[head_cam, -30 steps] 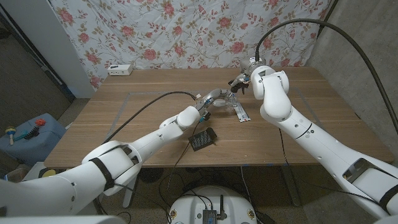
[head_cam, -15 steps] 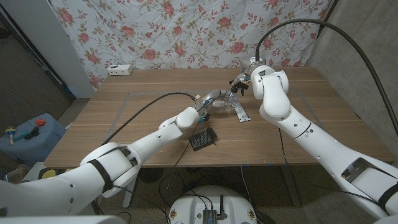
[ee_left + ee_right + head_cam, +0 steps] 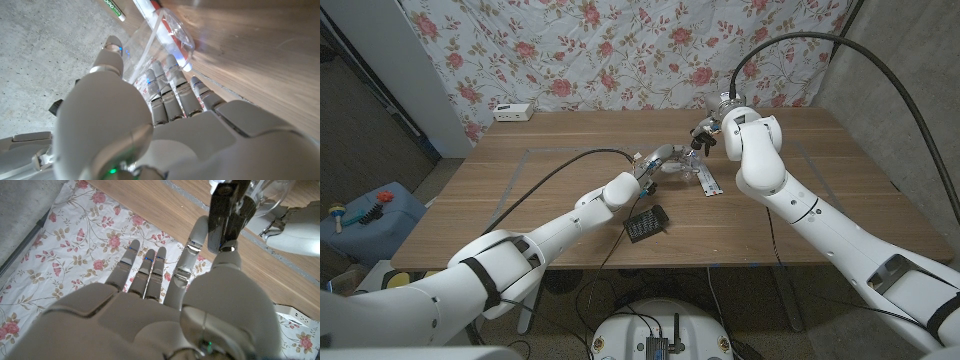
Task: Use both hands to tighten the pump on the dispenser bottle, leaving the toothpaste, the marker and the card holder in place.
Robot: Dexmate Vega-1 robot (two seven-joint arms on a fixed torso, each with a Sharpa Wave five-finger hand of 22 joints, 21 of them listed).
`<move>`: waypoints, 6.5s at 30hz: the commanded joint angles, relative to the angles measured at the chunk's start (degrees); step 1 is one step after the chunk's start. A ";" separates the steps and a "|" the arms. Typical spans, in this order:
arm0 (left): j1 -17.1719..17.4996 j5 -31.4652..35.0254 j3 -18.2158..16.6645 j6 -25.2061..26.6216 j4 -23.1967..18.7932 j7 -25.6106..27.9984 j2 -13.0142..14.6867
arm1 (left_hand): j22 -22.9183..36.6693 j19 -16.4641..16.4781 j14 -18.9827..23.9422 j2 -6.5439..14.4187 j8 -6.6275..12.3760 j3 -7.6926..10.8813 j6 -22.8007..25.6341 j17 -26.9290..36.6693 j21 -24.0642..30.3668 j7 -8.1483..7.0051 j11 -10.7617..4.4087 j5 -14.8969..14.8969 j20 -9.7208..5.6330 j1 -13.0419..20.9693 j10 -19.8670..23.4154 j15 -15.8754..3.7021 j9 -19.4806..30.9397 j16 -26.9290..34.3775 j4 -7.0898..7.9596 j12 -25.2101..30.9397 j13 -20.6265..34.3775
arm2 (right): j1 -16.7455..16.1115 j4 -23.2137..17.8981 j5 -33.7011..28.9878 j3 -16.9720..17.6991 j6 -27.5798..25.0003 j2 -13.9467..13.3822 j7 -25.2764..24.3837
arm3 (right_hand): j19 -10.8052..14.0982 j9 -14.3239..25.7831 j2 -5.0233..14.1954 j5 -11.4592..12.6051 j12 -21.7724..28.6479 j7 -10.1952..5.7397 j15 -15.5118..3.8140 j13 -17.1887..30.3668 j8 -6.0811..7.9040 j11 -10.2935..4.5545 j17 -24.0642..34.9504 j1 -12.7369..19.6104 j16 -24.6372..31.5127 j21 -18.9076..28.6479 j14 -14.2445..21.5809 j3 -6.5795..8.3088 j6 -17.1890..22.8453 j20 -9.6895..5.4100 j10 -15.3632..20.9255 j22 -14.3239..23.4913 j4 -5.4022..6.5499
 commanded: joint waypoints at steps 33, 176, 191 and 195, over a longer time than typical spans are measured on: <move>-3.38 -0.33 0.81 -2.98 7.30 -0.02 -3.04 | 0.18 0.30 0.31 7.32 0.40 3.18 8.05 0.15 0.02 -2.19 -2.12 0.32 -1.77 -3.04 2.53 -4.16 0.19 -0.08 2.58 0.39 0.06 | 0.42 1.11 1.73 -2.20 -5.18 1.92 -2.42 | 1.02 0.29 3.10 -0.32 -0.23 -2.03 -1.77 -0.42 3.47 -1.00 -0.30 -1.49 -0.37 -0.35 4.46 3.79 4.96 -0.05 5.00 0.12 0.73; 18.06 -4.57 -13.06 11.64 -27.76 12.39 12.98 | 0.23 -0.28 -1.29 5.12 -0.63 4.66 7.53 -1.84 0.01 -2.51 -2.22 0.18 -2.00 -4.98 2.05 -4.61 -0.09 -1.81 2.63 -2.83 -3.14 | -12.83 27.72 96.24 17.12 52.55 0.55 -57.65 | -10.04 0.28 0.80 2.16 -4.92 0.56 0.45 -1.20 -22.68 -0.23 -0.42 -28.23 -4.73 -1.41 -19.00 -1.13 -68.97 -10.03 -23.35 -0.14 10.23; 19.47 -4.69 -13.76 12.40 -28.89 13.44 13.80 | 0.24 -0.41 -1.64 4.90 -0.97 5.02 7.49 -1.91 0.02 -2.59 -1.79 0.14 -1.81 -5.22 1.67 -4.69 -0.17 -1.77 2.62 -3.65 -3.79 | -12.63 33.54 101.53 17.14 58.74 3.68 -55.70 | -12.56 0.19 0.90 2.85 -5.06 0.35 2.31 -1.29 -22.62 0.15 -0.58 -31.32 -4.23 -1.41 -18.51 -1.89 -74.03 -9.30 -26.34 -0.14 12.19; 19.78 -4.60 -13.87 12.07 -28.79 13.81 13.88 | 0.24 -0.42 -1.93 4.72 -1.03 5.07 7.54 -1.95 0.02 -2.67 -1.60 0.13 -1.82 -5.21 1.55 -4.73 -0.18 -1.86 2.54 -3.85 -3.94 | -12.88 34.53 102.63 17.24 59.58 4.35 -55.59 | -12.75 0.17 0.94 3.02 -5.13 0.52 2.45 -1.31 -22.55 0.14 -0.64 -31.72 -4.13 -1.32 -18.19 -1.94 -74.86 -9.30 -27.22 -0.14 12.46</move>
